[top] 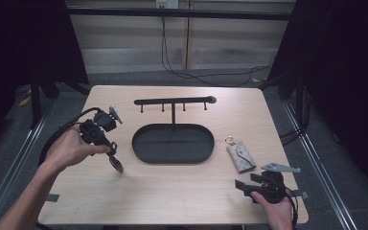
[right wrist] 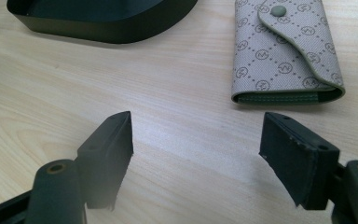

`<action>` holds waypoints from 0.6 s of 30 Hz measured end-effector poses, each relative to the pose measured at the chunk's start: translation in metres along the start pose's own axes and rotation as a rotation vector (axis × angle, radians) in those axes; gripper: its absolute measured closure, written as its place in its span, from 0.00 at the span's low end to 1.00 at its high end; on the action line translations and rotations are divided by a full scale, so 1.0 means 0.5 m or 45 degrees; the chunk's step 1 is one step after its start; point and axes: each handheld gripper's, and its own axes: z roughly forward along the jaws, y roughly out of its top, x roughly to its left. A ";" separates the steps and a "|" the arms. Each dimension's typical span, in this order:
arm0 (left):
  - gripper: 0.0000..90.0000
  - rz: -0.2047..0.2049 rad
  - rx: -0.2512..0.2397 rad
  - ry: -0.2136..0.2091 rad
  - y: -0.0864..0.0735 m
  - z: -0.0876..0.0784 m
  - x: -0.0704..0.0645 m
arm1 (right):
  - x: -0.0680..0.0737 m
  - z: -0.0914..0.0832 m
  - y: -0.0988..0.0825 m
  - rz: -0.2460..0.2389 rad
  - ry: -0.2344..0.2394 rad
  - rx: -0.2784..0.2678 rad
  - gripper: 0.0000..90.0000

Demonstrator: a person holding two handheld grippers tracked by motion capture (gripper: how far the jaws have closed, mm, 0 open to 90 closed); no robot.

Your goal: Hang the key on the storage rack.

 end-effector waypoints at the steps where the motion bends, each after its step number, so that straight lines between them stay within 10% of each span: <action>1: 0.79 0.004 0.008 -0.009 0.002 -0.002 0.000 | 0.000 0.000 0.000 0.001 0.000 0.001 0.28; 18: 0.79 0.018 0.015 0.010 0.046 -0.044 -0.007 | -0.001 0.001 0.000 0.001 0.004 0.003 0.28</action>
